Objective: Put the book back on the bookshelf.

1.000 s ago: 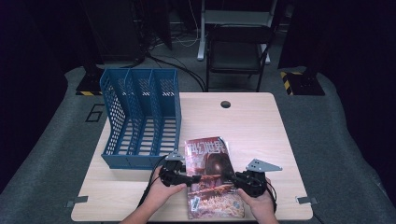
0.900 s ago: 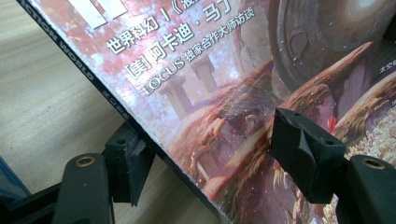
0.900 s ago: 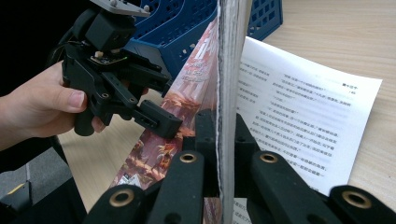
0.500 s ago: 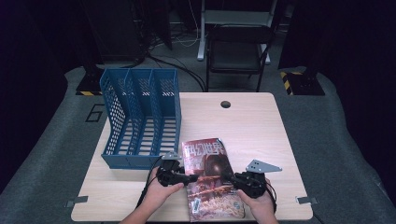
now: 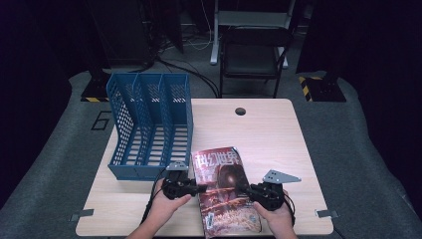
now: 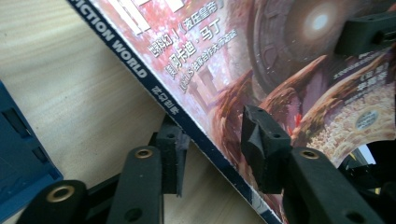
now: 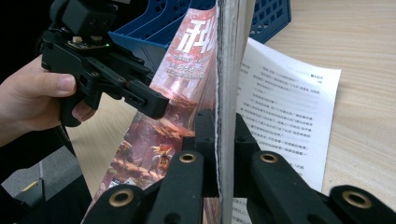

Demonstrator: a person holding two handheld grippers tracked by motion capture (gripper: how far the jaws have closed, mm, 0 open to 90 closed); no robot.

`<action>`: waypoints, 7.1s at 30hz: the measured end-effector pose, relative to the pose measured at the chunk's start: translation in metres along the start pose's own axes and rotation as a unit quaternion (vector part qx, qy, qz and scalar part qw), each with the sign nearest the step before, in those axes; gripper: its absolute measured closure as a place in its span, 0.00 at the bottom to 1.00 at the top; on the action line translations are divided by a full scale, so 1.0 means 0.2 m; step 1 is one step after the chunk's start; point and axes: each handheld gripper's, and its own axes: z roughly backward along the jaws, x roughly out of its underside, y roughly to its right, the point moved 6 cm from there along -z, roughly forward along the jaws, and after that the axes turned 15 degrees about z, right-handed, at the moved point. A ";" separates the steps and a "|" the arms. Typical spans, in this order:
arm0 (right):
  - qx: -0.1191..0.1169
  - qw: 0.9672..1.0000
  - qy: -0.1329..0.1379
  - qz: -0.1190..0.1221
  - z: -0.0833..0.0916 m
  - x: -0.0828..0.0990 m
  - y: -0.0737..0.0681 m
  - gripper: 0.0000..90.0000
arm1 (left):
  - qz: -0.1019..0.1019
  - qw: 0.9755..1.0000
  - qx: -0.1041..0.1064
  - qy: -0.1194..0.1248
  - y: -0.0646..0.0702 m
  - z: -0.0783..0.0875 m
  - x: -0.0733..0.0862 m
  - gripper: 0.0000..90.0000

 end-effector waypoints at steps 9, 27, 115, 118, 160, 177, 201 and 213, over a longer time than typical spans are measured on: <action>-0.009 1.000 0.010 -0.002 0.01 -0.02 0.00 0.96 | -0.024 1.000 -0.005 0.013 0.05 0.09 -0.05 0.79; -0.014 1.000 0.012 -0.009 0.03 -0.06 0.01 0.95 | -0.057 0.998 0.001 0.037 0.15 0.21 -0.10 0.88; 0.030 0.999 -0.029 0.033 0.07 0.00 0.03 0.68 | -0.166 0.986 -0.017 0.015 0.33 0.35 -0.03 0.80; 0.030 0.999 -0.028 0.030 0.07 0.00 0.02 0.67 | -0.159 0.987 -0.013 0.016 0.34 0.34 -0.05 0.79; 0.037 0.998 -0.037 0.024 0.07 0.02 0.04 0.65 | -0.202 0.979 -0.026 0.003 0.60 0.40 -0.35 0.68; 0.041 0.998 -0.035 0.023 0.08 0.02 0.05 0.66 | -0.213 0.976 -0.040 -0.017 0.65 0.39 -0.40 0.79; 0.041 0.999 -0.029 0.020 0.07 0.02 0.05 0.67 | -0.226 0.972 -0.048 -0.035 0.67 0.35 -0.41 0.89; 0.040 0.999 -0.032 0.015 0.07 0.02 0.06 0.66 | -0.236 0.969 -0.054 -0.050 0.68 0.35 -0.41 0.92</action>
